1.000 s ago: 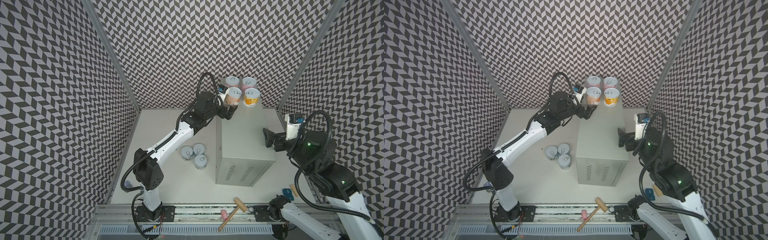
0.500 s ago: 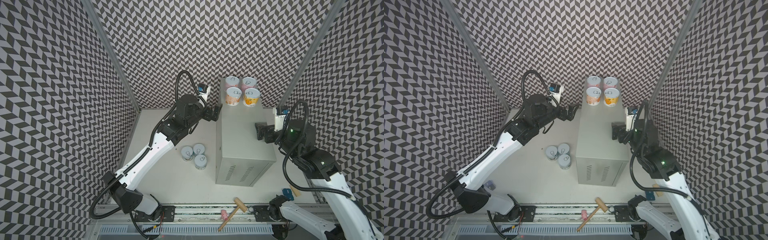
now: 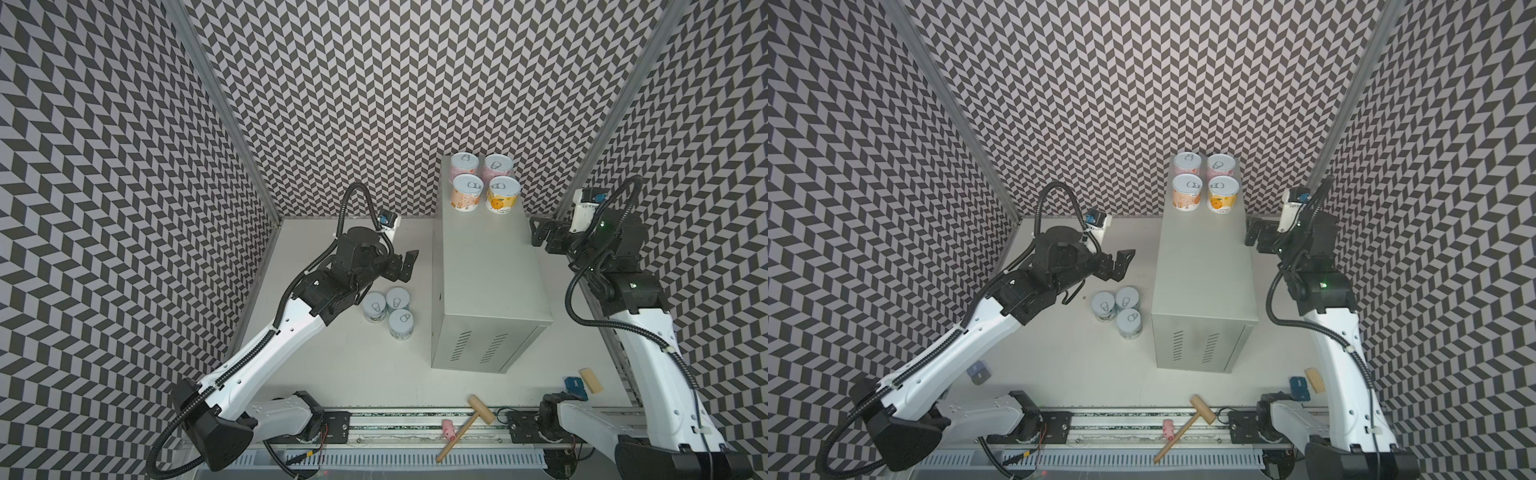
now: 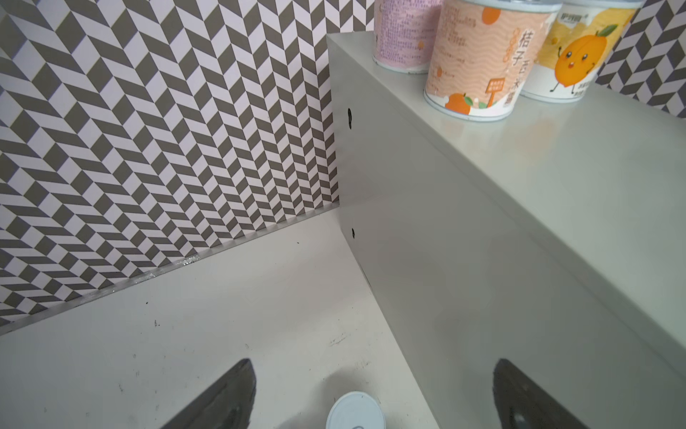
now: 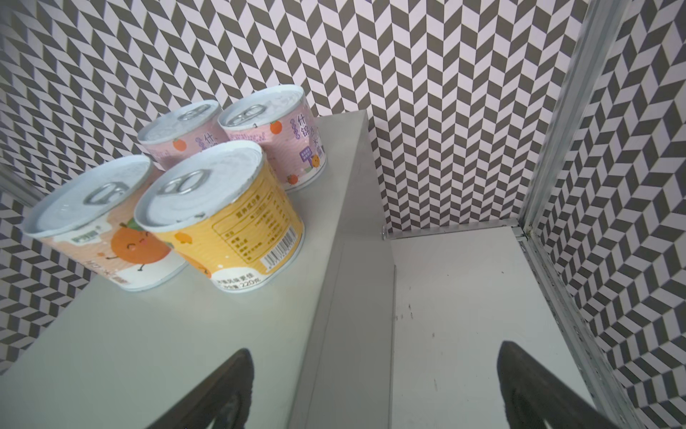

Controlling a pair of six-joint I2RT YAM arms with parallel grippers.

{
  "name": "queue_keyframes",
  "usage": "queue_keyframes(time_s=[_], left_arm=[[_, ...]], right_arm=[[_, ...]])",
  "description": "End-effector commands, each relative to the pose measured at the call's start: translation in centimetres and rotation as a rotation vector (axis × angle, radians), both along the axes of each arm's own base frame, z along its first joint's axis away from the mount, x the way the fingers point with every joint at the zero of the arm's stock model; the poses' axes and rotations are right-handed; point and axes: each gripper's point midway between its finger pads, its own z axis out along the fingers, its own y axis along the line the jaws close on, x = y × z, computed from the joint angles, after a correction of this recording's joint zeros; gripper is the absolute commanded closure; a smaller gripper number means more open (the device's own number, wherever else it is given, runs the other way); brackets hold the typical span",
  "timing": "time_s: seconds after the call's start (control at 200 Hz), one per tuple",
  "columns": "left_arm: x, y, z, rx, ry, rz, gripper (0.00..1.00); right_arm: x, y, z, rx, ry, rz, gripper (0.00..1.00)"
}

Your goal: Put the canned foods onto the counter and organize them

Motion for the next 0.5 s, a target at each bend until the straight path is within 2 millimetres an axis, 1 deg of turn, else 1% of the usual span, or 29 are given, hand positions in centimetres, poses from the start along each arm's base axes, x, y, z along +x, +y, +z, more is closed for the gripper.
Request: queue_keyframes(time_s=[0.0,0.105,0.21,0.496], left_arm=[[-1.2,-0.2,2.0,-0.050,-0.059,-0.058,0.00],[-1.9,-0.1,2.5,-0.069,-0.086,-0.083,0.00],[-2.5,0.0,2.7,-0.080,-0.104,-0.099,0.00],[-2.7,0.3,2.1,-0.072,-0.111,-0.100,0.00]], right_arm=[[1.5,1.1,2.1,0.042,-0.083,0.076,0.01],[2.7,1.3,1.7,0.047,-0.079,0.095,0.01],[3.8,1.1,1.3,0.046,-0.068,0.086,0.01],[5.7,1.4,-0.3,0.045,-0.028,0.111,0.01]])
